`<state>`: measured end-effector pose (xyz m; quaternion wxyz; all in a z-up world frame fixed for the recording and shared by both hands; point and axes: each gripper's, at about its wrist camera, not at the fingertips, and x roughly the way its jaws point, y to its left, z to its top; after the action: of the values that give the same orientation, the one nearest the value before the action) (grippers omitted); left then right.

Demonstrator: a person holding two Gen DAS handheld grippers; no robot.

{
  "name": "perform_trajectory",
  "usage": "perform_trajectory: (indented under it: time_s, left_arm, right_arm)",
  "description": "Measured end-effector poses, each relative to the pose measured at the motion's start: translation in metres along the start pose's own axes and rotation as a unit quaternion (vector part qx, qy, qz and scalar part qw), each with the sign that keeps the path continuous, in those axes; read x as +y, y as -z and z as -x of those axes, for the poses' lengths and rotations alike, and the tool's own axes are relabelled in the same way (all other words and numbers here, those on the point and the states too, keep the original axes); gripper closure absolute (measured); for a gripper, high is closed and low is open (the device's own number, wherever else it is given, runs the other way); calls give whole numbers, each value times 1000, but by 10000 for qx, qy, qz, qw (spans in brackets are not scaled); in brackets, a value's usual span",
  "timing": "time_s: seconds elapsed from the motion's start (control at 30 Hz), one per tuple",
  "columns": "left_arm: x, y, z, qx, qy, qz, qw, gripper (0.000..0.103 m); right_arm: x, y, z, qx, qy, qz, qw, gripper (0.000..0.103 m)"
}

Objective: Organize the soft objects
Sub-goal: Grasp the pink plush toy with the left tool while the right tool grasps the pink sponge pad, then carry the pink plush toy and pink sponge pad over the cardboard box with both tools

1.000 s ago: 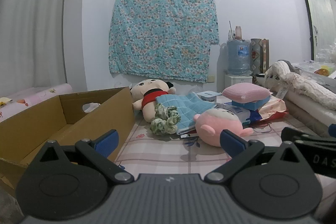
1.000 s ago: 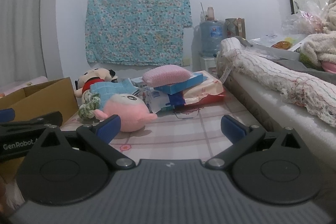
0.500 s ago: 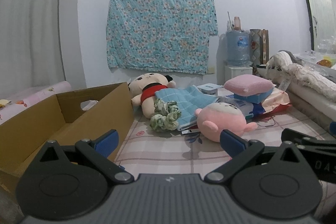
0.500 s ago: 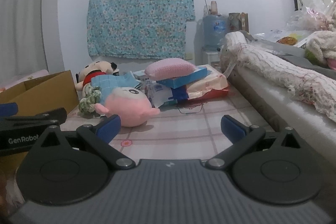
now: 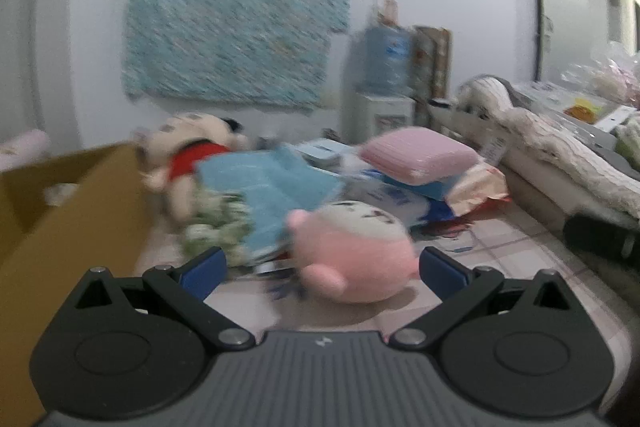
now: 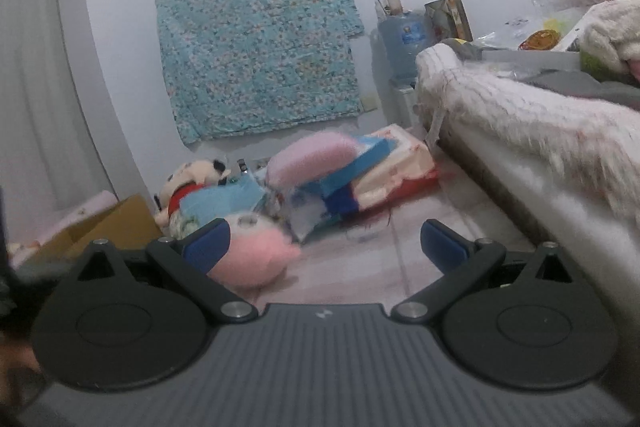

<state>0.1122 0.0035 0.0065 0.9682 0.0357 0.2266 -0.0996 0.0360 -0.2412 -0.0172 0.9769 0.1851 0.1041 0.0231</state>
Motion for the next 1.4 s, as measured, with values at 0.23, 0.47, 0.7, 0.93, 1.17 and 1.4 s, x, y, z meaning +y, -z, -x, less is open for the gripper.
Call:
perform_trajectory:
  time_s: [0.23, 0.47, 0.7, 0.93, 1.17, 1.4]
  left_arm:
    - [-14, -15, -56, 216, 441, -32, 9988, 0]
    - [-24, -6, -90, 698, 206, -412, 9965, 0]
    - [-10, 3, -96, 839, 801, 134, 9932, 14]
    - [-4, 6, -91, 864, 861, 219, 9923, 15]
    - [-1, 4, -89, 941, 811, 300, 9918, 15]
    - [5, 3, -85, 1045, 735, 383, 9911, 15]
  right_arm:
    - [-13, -75, -73, 332, -425, 96, 9985, 1]
    - [10, -102, -142, 799, -645, 1549, 9826, 1]
    - [8, -89, -190, 1399, -848, 1197, 9792, 1]
    - [11, -85, -206, 1589, -945, 1244, 9749, 1]
    - [24, -83, -212, 1711, -987, 1695, 9655, 1]
    - [30, -69, -212, 1587, -1092, 1910, 9625, 39]
